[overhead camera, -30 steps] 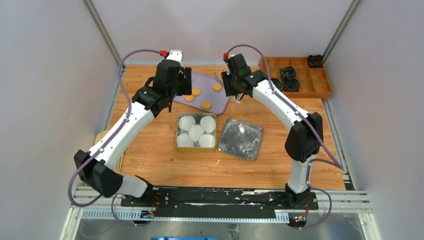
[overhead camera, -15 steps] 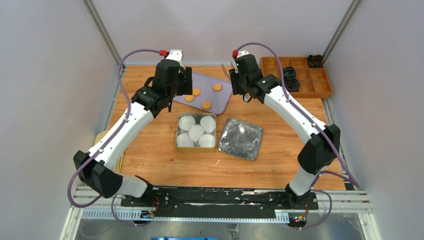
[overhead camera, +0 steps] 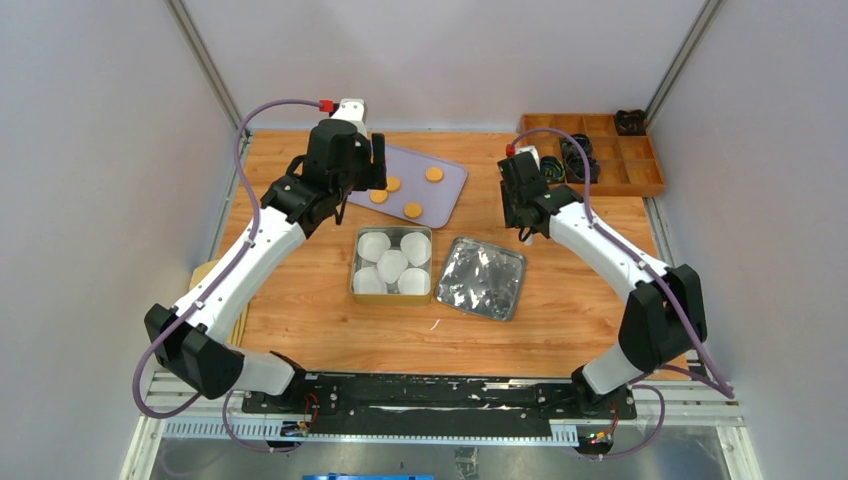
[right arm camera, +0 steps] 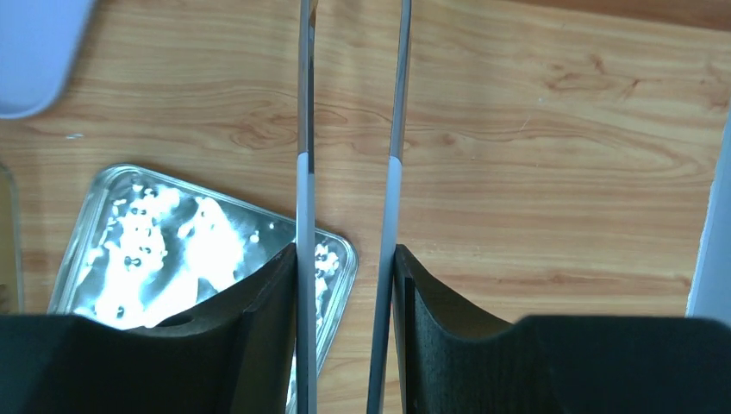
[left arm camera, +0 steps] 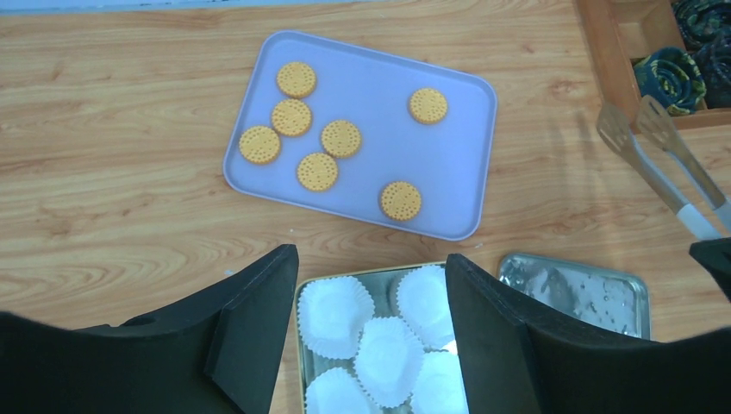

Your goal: Pack the cookies

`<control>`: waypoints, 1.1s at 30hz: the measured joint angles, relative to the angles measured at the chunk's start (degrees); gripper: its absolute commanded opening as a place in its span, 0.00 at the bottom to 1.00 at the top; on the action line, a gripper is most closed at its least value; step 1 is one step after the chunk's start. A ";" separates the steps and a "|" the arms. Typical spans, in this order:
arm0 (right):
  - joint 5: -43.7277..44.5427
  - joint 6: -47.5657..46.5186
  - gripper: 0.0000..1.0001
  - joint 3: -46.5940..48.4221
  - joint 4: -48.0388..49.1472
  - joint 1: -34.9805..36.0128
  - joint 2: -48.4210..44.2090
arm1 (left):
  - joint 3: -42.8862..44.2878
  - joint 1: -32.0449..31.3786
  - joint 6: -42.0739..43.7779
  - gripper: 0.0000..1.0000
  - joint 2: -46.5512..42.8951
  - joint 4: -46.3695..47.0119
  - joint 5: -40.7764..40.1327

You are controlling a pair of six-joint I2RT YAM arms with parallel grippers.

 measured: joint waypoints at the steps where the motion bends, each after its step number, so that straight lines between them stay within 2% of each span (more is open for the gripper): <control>1: -0.17 0.17 0.00 -0.63 0.22 -0.66 0.85 | 0.00 0.00 -0.02 0.69 0.00 0.07 0.09; 9: -3.37 0.31 0.00 1.42 3.58 -1.81 11.78 | -0.22 0.00 -0.17 0.71 0.00 0.17 0.24; 23: -8.52 0.24 0.02 21.70 5.70 -7.02 34.71 | -0.87 0.00 -0.15 0.72 0.02 0.31 -0.11; 25: -9.73 0.24 0.10 23.15 5.29 -7.65 37.55 | -0.92 0.00 -0.15 0.72 0.04 0.31 -0.15; 28: -11.06 0.26 0.38 23.85 5.05 -8.02 37.88 | -0.92 0.00 -0.15 0.72 0.09 0.33 -0.39; 31: -12.26 0.11 0.60 23.85 4.17 -8.04 37.88 | -0.92 0.00 -0.13 0.73 0.55 0.35 -0.50; 32: -12.66 0.07 0.62 23.85 4.00 -8.04 37.88 | -0.92 0.00 -0.13 0.72 0.79 0.33 -0.48; 33: -13.03 -0.07 0.75 23.85 3.98 -8.02 37.86 | -0.92 0.00 -0.13 0.73 0.98 0.33 -0.46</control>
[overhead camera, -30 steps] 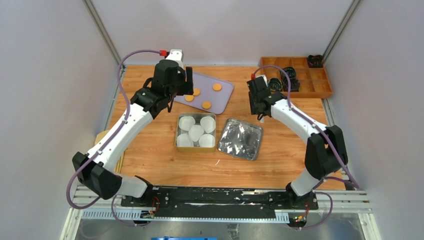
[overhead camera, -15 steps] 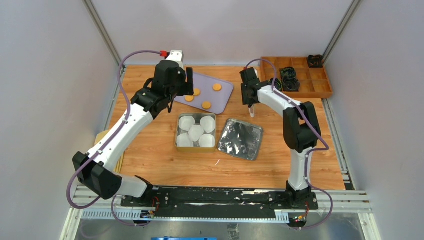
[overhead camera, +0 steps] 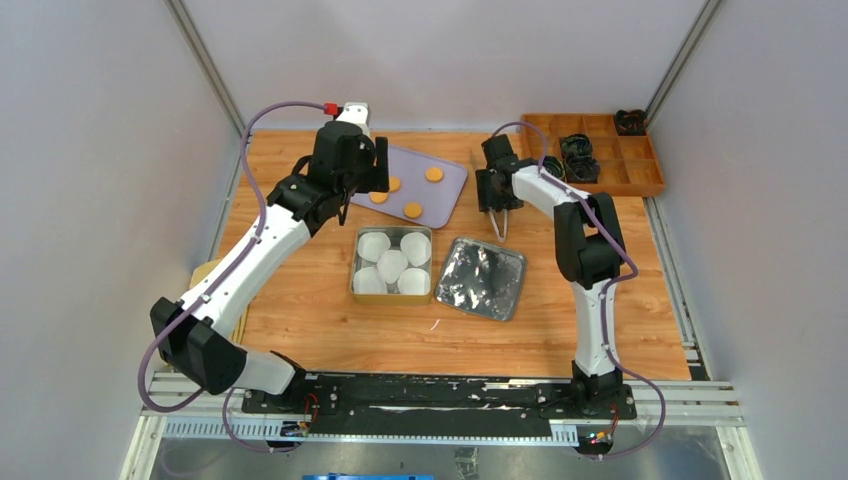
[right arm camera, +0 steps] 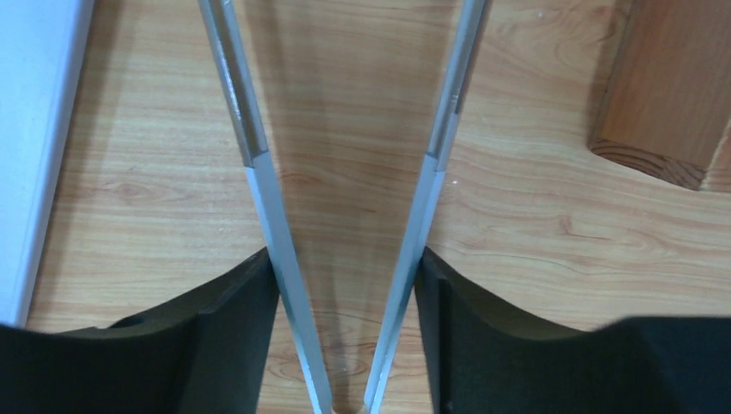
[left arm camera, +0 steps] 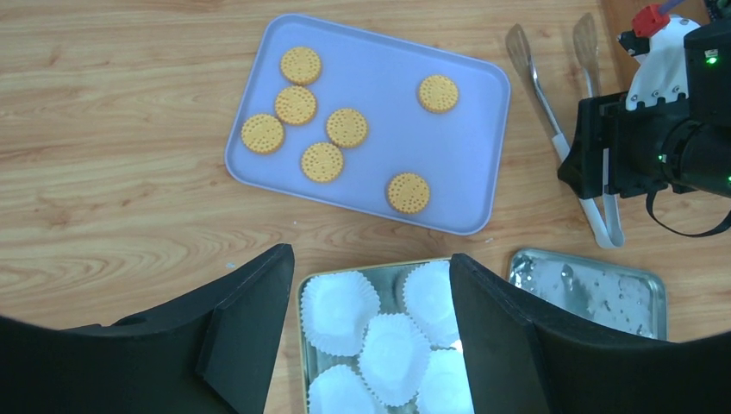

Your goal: Pack the cookies

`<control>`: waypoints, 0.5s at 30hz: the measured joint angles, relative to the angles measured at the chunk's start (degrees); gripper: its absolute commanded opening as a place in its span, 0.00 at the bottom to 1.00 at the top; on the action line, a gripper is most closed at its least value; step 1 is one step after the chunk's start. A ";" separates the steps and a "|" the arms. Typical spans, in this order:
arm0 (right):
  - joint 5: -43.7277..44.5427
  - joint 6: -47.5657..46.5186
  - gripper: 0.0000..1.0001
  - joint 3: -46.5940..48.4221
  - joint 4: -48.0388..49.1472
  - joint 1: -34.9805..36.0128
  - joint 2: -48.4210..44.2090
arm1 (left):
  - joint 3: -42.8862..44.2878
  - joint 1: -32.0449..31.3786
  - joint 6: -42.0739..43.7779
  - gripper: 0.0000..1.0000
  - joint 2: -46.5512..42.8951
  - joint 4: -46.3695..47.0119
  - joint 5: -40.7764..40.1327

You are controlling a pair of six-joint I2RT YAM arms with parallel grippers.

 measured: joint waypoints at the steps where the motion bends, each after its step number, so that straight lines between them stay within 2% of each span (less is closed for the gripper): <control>1: -0.24 -0.04 0.83 0.00 0.00 0.00 -0.02 | 0.00 0.00 0.00 0.73 0.26 0.00 0.00; 2: -0.57 -0.20 0.93 0.00 -0.07 -0.02 -0.13 | 0.00 0.00 0.00 0.73 0.44 0.00 0.00; 3: -0.79 -0.39 0.95 0.00 -0.20 -0.02 -0.37 | 0.00 0.00 -0.02 0.74 0.63 -0.02 0.02; 8: -0.98 -1.36 0.96 -0.26 -0.46 -0.02 -3.82 | 0.00 0.00 0.00 0.75 0.76 0.00 0.04; 15: -0.96 -2.01 0.96 -0.50 -0.44 0.15 -13.25 | 0.00 0.00 0.00 0.75 0.76 -0.02 0.35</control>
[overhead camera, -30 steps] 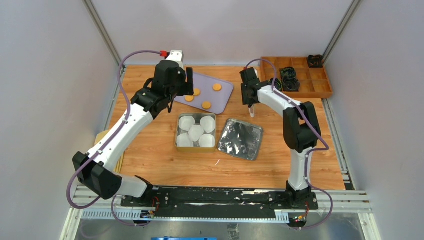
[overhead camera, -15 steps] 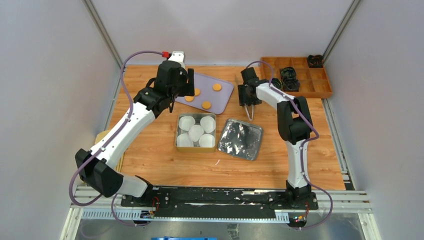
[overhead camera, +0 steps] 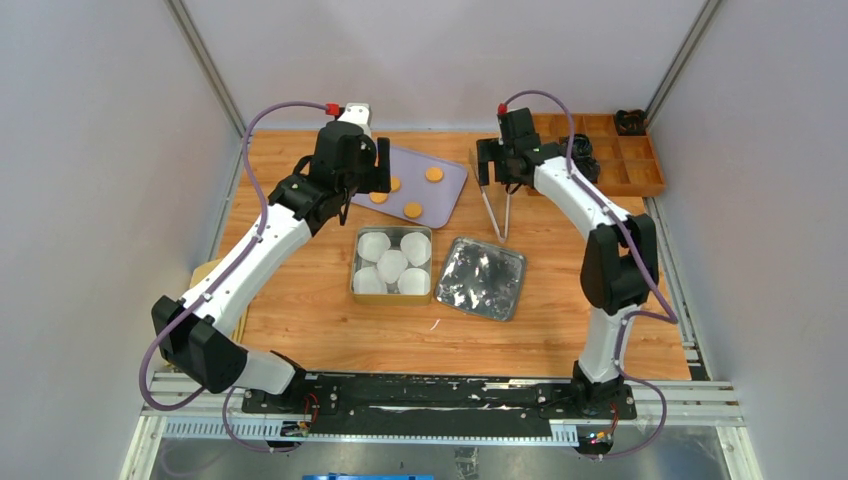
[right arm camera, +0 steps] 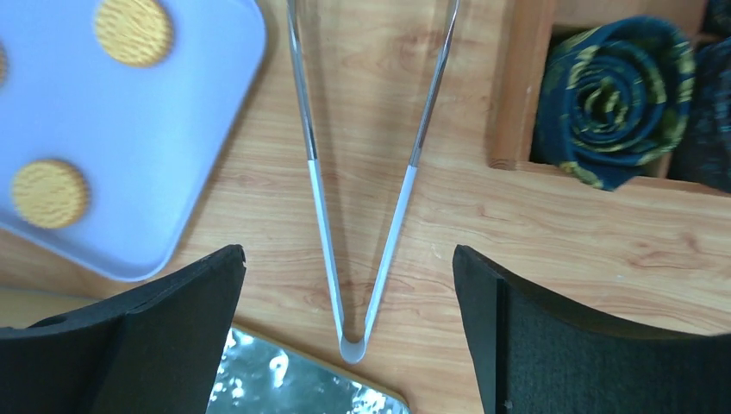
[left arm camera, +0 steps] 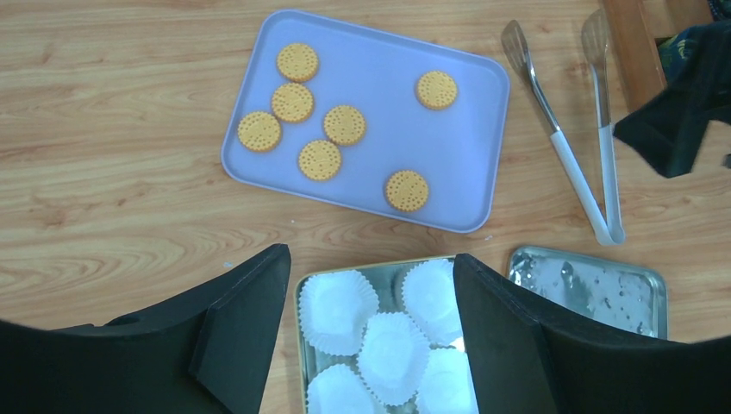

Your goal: Pack the cookies

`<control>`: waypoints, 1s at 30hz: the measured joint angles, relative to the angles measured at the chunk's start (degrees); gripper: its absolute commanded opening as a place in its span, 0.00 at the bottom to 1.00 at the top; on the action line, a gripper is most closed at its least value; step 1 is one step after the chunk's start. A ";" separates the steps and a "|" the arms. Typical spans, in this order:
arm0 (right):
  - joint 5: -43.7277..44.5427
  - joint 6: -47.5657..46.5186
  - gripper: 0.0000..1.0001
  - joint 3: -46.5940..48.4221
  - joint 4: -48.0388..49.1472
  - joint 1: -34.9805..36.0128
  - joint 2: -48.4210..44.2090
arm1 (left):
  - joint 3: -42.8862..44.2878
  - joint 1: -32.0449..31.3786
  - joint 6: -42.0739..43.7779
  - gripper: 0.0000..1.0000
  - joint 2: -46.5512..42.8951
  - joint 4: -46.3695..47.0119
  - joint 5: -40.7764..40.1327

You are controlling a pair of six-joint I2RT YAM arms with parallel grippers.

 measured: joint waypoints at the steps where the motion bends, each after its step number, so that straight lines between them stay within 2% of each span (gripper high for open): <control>1: -0.04 -0.09 0.95 -0.17 0.00 0.11 -1.38 | 0.00 0.00 0.00 0.75 0.00 0.00 0.04; 2: -0.13 -0.24 0.92 -0.44 -0.02 0.20 -3.10 | 0.00 0.00 0.00 0.75 0.00 0.02 0.07; 4: -0.31 -0.52 0.71 -0.83 -0.02 0.50 -6.47 | 0.00 0.00 -0.02 0.75 0.00 0.02 0.09; 5: -0.61 -0.72 0.47 -1.20 0.07 0.76 -8.37 | 0.00 0.00 -0.02 0.75 0.00 0.02 0.11; 6: -1.05 -0.70 0.08 -1.86 0.37 1.05 -10.38 | 0.00 0.00 -0.02 0.75 0.00 0.02 0.15; 7: -1.53 -1.03 0.01 -2.67 0.63 1.27 -12.52 | 0.00 0.00 -0.02 0.75 0.00 0.04 0.22; 15: -5.11 -0.70 0.00 -10.95 4.42 1.70 -24.79 | 0.00 0.00 -0.04 0.75 0.00 0.02 0.74; 16: -5.44 -0.70 0.07 -11.32 4.44 1.70 -25.22 | 0.00 0.00 -0.04 0.75 0.00 0.04 0.74; 17: -6.01 -0.68 0.24 -11.54 4.55 1.70 -25.42 | 0.00 0.00 -0.07 0.75 0.00 0.04 0.74; 18: -6.40 -0.61 0.48 -11.65 4.55 1.70 -25.53 | 0.00 0.00 -0.04 0.75 0.00 0.04 0.76; 19: -6.86 -0.39 0.63 -11.69 4.55 1.70 -25.53 | 0.00 0.00 -0.07 0.75 0.00 0.02 0.79; 21: -7.80 -0.09 0.86 -11.69 4.50 1.70 -25.53 | 0.00 0.00 -0.07 0.75 -0.02 0.02 0.96; 27: -13.14 -0.39 0.99 -11.69 3.98 1.70 -25.57 | 0.00 0.00 -0.09 0.75 -0.48 0.00 1.92; 30: -15.52 -1.36 1.00 -11.69 3.91 2.01 -25.57 | 0.00 0.00 -0.09 0.75 -1.14 0.02 2.21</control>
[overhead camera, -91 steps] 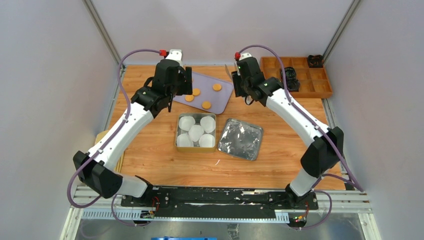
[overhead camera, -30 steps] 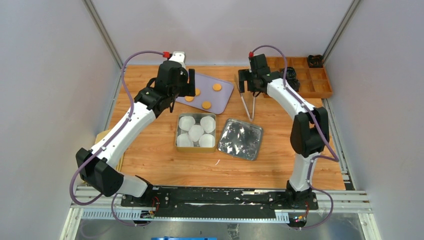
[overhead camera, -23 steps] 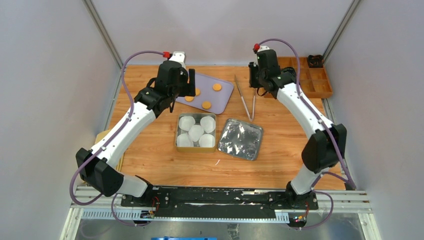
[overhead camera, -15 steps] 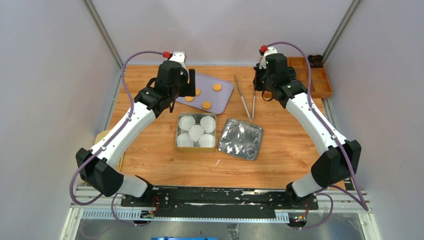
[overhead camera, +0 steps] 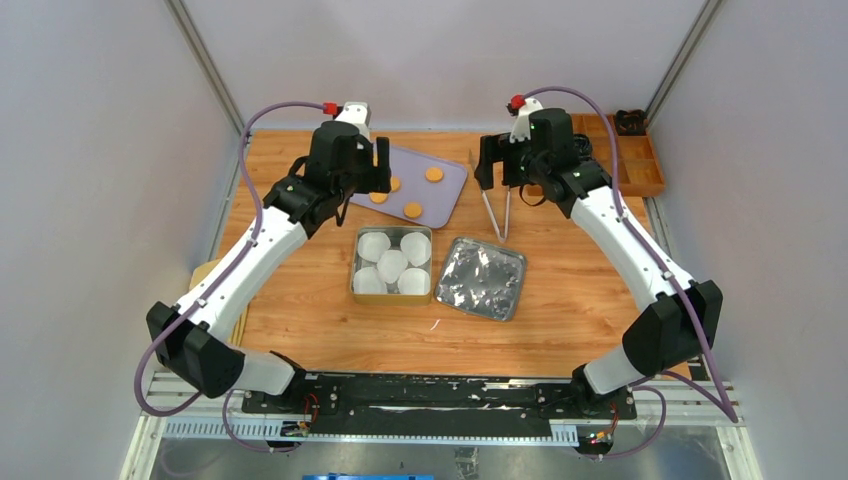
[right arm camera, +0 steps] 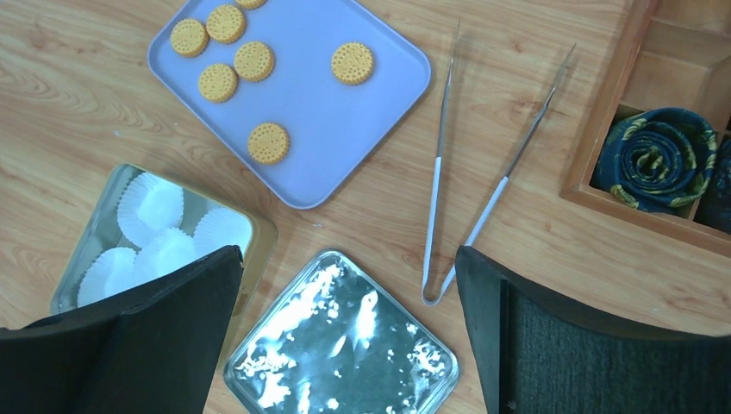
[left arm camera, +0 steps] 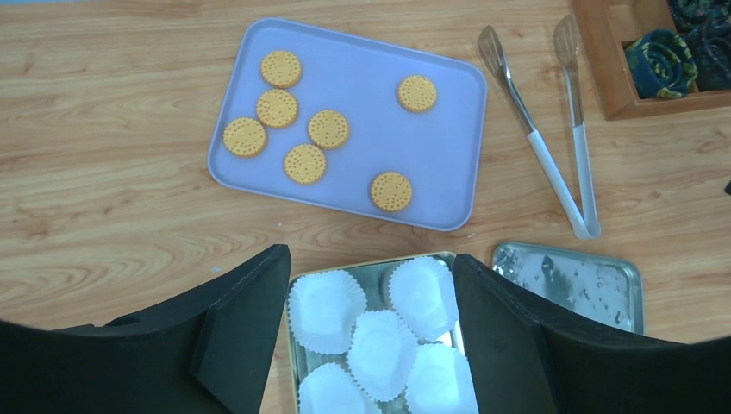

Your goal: Pack the cookies

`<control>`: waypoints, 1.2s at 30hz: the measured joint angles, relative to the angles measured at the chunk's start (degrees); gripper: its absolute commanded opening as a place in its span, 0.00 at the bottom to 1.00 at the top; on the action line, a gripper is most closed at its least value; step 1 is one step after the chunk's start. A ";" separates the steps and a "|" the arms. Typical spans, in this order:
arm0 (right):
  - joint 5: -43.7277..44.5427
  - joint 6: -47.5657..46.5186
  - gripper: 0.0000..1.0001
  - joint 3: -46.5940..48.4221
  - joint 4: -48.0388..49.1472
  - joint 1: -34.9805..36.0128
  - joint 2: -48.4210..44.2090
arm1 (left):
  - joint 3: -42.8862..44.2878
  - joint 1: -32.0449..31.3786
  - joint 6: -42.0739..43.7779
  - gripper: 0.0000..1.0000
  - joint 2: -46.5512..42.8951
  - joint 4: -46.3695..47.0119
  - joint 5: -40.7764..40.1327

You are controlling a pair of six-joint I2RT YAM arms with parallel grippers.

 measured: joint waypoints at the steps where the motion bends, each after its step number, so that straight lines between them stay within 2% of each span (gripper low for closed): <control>1: 0.15 -0.79 1.00 0.00 -0.07 0.28 0.00 | 0.00 0.00 0.02 0.75 -0.26 0.00 0.07; 8: 3.45 -3.74 1.00 5.03 -5.70 1.66 3.28 | 0.00 0.00 0.00 0.75 -1.46 0.15 0.96; 13: 4.52 -3.98 1.00 2.99 -4.39 1.66 7.76 | 0.00 0.00 0.04 0.75 -1.49 0.31 1.70; 22: 11.80 -2.82 1.00 1.51 -3.21 1.66 20.02 | -0.07 0.00 0.37 0.75 -1.46 0.31 1.77; 30: 15.82 -0.79 1.00 6.05 -3.10 1.29 29.97 | -0.26 0.00 0.92 0.75 -1.46 0.33 1.46; 36: 16.79 0.96 1.00 8.90 -3.26 -0.50 33.81 | -0.28 0.00 1.16 0.75 -1.44 0.35 0.83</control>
